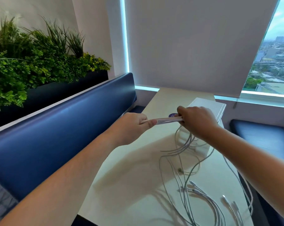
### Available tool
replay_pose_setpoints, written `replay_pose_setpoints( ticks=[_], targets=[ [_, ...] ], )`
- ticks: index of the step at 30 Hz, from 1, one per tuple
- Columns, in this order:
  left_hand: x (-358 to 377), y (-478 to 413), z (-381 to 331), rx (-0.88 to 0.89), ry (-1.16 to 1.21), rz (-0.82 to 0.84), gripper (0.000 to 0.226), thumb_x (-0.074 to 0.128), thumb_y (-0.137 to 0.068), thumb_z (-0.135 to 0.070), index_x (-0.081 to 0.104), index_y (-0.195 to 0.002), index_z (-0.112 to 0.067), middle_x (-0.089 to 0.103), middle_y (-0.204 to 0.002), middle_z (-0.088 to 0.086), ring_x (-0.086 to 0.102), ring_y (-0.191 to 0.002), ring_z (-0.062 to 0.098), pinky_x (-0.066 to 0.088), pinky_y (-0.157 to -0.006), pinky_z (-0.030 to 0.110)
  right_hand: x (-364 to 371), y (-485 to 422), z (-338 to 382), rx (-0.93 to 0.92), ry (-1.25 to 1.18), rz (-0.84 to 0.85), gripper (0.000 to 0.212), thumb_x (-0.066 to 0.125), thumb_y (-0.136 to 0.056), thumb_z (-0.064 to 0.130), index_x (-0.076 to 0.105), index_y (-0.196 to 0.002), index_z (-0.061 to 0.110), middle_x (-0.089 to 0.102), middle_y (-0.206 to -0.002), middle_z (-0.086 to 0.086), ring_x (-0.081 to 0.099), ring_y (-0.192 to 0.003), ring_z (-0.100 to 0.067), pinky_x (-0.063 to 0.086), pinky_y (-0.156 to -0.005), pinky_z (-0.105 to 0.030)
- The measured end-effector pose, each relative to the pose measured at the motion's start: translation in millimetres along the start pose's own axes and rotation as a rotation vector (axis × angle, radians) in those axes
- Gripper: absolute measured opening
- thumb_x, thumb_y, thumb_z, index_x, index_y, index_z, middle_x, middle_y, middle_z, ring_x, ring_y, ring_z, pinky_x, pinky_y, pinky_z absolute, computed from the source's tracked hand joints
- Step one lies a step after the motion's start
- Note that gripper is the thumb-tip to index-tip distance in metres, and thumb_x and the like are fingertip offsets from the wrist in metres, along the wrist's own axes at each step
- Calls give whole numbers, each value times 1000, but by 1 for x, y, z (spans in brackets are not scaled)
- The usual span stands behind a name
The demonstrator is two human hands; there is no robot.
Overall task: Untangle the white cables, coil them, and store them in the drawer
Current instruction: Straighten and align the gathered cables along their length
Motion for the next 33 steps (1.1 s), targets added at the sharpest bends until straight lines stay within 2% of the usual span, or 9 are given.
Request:
replay_pose_setpoints(
  ticks=[3,7,14,19,23,25,28,30,33],
  targets=[
    [-11,0,1,32,-59,-39,54,45,-96,-57,45,-66,-12,43,-57,0,37,-52,14,31,-52,31,8,3,-2,-5,19,22,20,42,-96,39,51,-98,21,64,-83,0,62,-72,-29,36,-57,-30],
    [-21,2,11,7,85,-79,57,51,-95,-54,44,-70,-3,34,-53,-5,28,-45,8,25,-44,19,16,2,-20,79,-33,55,16,48,-94,36,54,-96,22,62,-83,0,60,-74,-29,39,-60,-31],
    [-62,3,37,-25,140,-283,58,48,-96,-52,48,-73,1,31,-41,-12,29,-37,7,25,-41,17,13,0,-67,161,-124,-199,12,64,-81,16,56,-74,12,61,-66,-10,56,-73,-35,38,-58,-35],
    [-20,15,91,-262,231,-78,54,47,-95,-58,46,-66,-12,33,-51,-8,29,-46,11,28,-51,30,85,28,-53,147,-316,139,6,59,-90,17,57,-87,12,62,-70,-10,60,-60,-30,51,-57,-41],
    [5,18,111,-403,428,50,49,47,-98,-51,44,-66,-13,31,-52,-5,26,-49,15,27,-50,26,110,34,-47,150,-404,237,26,61,-88,40,59,-86,14,62,-72,-7,59,-65,-27,49,-59,-36],
    [14,20,115,-422,420,67,45,49,-98,-47,44,-69,-12,31,-50,-6,26,-49,14,27,-49,26,124,39,-36,134,-438,443,40,67,-82,46,59,-105,14,66,-95,-8,60,-83,-23,46,-70,-30],
    [27,26,124,-470,425,88,42,48,-99,-45,45,-75,-11,31,-52,-6,27,-49,14,28,-50,26,141,50,-6,64,-477,817,105,77,-64,59,23,-146,21,39,-140,-8,49,-118,-26,42,-102,-39],
    [35,29,128,-491,416,108,42,47,-99,-47,45,-74,-13,33,-51,-8,28,-49,13,28,-51,27,130,39,20,-12,-516,806,127,76,-55,67,0,-150,30,19,-151,-6,35,-132,-32,33,-111,-48],
    [40,26,121,-466,379,127,45,47,-99,-47,43,-67,-15,35,-50,-8,30,-47,12,28,-53,29,89,6,67,-152,-557,553,120,71,-60,71,1,-150,33,17,-154,-2,23,-139,-30,22,-115,-50]
  ],
)
Point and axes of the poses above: each hand's wrist, its own y-axis away from the middle knuckle, its own x-axis out of the palm, z = x × y, the point moved 7 cm from there along -y, towards the middle knuckle
